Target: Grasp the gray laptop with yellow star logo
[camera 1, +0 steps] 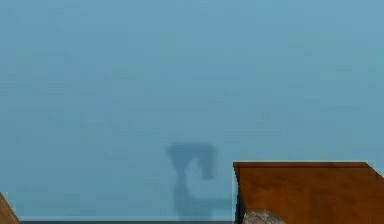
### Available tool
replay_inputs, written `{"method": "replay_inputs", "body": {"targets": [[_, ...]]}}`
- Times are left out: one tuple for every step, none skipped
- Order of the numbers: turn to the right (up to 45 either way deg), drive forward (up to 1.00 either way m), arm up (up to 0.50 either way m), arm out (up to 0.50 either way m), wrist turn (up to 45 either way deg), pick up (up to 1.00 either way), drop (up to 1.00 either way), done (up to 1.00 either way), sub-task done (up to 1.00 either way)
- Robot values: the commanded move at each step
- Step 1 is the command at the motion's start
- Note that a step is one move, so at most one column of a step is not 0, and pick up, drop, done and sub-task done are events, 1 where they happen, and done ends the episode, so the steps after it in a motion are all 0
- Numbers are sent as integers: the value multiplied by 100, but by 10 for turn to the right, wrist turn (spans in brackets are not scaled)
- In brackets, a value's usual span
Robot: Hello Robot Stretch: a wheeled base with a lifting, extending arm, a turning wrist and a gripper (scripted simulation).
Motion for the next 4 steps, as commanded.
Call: {"method": "replay_inputs", "body": {"targets": [[0, 0, 0, 0, 450, 0, 0, 0, 0], [0, 0, 0, 0, 450, 0, 0, 0, 0], [0, 0, -30, 0, 0, 0, 0, 0, 0], [0, 0, 0, 0, 0, 100, 0, 0, 0]]}}
